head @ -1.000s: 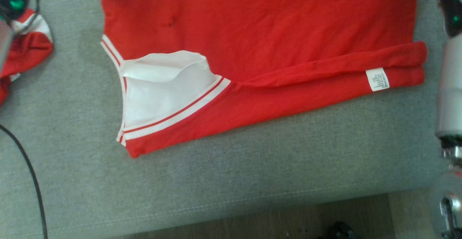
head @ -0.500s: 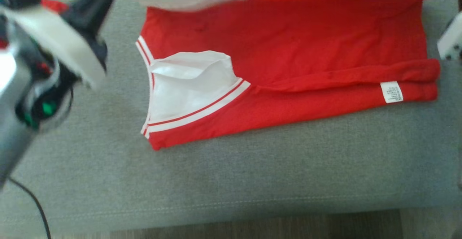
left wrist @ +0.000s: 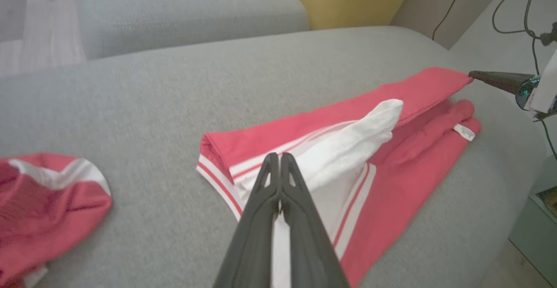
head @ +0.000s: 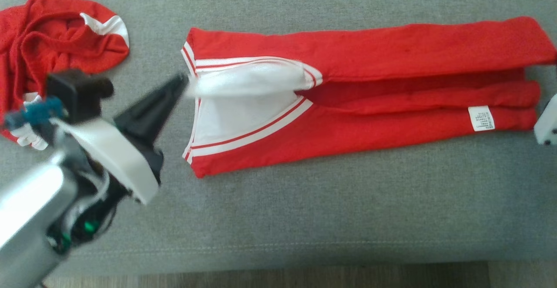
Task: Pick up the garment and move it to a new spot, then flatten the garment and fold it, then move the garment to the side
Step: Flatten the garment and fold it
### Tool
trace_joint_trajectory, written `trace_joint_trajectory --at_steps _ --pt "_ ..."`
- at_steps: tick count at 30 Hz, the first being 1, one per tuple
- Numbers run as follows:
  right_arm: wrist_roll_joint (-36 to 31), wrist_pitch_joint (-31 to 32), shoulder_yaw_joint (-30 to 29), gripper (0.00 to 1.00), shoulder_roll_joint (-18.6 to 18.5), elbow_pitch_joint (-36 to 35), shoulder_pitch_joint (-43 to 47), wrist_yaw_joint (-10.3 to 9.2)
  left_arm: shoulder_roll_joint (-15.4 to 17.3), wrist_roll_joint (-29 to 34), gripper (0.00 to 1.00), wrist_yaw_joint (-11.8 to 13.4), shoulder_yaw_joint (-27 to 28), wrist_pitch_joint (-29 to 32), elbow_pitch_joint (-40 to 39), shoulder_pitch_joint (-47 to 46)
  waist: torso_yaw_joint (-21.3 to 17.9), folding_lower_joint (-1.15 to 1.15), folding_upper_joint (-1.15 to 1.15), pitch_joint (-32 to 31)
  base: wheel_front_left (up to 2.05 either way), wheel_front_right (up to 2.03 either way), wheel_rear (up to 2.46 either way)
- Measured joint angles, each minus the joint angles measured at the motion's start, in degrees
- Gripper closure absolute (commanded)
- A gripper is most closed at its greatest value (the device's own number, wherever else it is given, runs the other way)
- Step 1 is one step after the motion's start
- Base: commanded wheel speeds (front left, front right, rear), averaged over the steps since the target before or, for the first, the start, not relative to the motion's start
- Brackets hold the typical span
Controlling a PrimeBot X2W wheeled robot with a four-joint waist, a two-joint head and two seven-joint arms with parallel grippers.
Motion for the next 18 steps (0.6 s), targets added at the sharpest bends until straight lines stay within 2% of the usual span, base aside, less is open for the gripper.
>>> trace_joint_trajectory --at_steps 5,11,12,13,14,15,18 --pt "-0.49 0.89 0.01 1.00 1.12 -1.07 2.11 0.00 -0.96 0.71 1.00 0.96 -2.81 -0.93 1.99 3.54 -0.40 0.00 0.00 0.26 0.00 0.00 0.00" --pt "-1.08 1.24 0.57 1.00 2.76 0.79 2.24 0.00 -5.06 1.24 1.00 1.57 -5.11 -2.96 6.92 6.03 -0.84 0.00 0.00 0.00 0.00 0.00 0.00" --pt "-1.08 1.24 0.57 0.83 2.76 0.79 2.24 0.00 -5.06 1.24 1.00 1.57 -5.11 -2.96 6.92 6.03 -0.84 0.00 0.00 0.00 0.00 0.00 0.00" --pt "-1.23 0.88 0.34 0.17 2.89 1.08 2.26 0.00 -5.52 1.24 0.78 2.04 -5.09 -3.54 7.75 6.42 -0.89 0.00 0.00 -0.23 0.00 0.00 0.00" --pt "-1.60 -0.26 0.03 0.00 3.02 1.27 2.29 0.00 -5.93 1.24 0.54 2.55 -5.09 -4.05 8.60 6.78 -0.94 0.00 0.00 -0.53 0.00 0.00 0.00" --pt "-1.74 -1.90 -0.46 0.00 3.34 1.26 2.29 0.00 -6.27 1.24 0.00 3.10 -5.03 -4.76 9.39 7.11 -0.98 0.00 0.00 -0.90 0.00 0.00 0.00" --pt "-2.65 -8.34 -3.68 0.00 5.81 1.29 2.30 0.00 -7.84 1.25 0.00 5.73 -3.86 -8.55 11.36 8.63 -1.06 0.00 0.00 -2.40 0.00 0.00 0.00"
